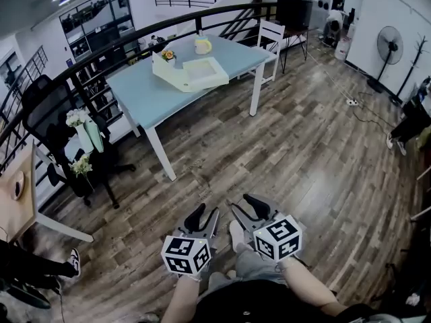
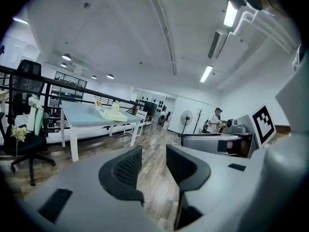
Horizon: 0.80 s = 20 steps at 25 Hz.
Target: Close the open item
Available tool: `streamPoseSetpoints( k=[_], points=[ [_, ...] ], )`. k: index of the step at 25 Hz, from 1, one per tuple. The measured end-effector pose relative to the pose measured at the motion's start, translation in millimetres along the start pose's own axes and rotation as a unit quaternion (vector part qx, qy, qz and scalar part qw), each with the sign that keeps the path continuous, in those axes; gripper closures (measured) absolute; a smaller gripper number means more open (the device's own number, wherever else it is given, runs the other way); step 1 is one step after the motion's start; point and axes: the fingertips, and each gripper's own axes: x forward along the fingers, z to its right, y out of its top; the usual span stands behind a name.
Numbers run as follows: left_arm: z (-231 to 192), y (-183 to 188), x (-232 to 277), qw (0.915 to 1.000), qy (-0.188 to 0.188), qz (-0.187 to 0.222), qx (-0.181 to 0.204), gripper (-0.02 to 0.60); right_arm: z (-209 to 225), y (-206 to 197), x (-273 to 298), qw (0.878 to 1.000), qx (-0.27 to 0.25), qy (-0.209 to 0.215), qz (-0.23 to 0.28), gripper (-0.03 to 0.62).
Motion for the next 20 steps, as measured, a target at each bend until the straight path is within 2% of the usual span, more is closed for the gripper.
streamPoseSetpoints(
  k=[8,12,20],
  points=[
    [-52,27,56,0.9993,0.036,0.007,0.002,0.42,48,23,68,1.0,-0.011,0.021,0.009,0.425],
    [-74,55,99,0.9989,0.043,0.017,-0.005,0.419,76,48,107,0.999,-0.016,0.042,0.014,0.425],
    [-106,110,189,0.9978,0.052,0.039,0.009,0.419,154,98,173,0.997,-0.023,0.06,0.033,0.427]
  ],
)
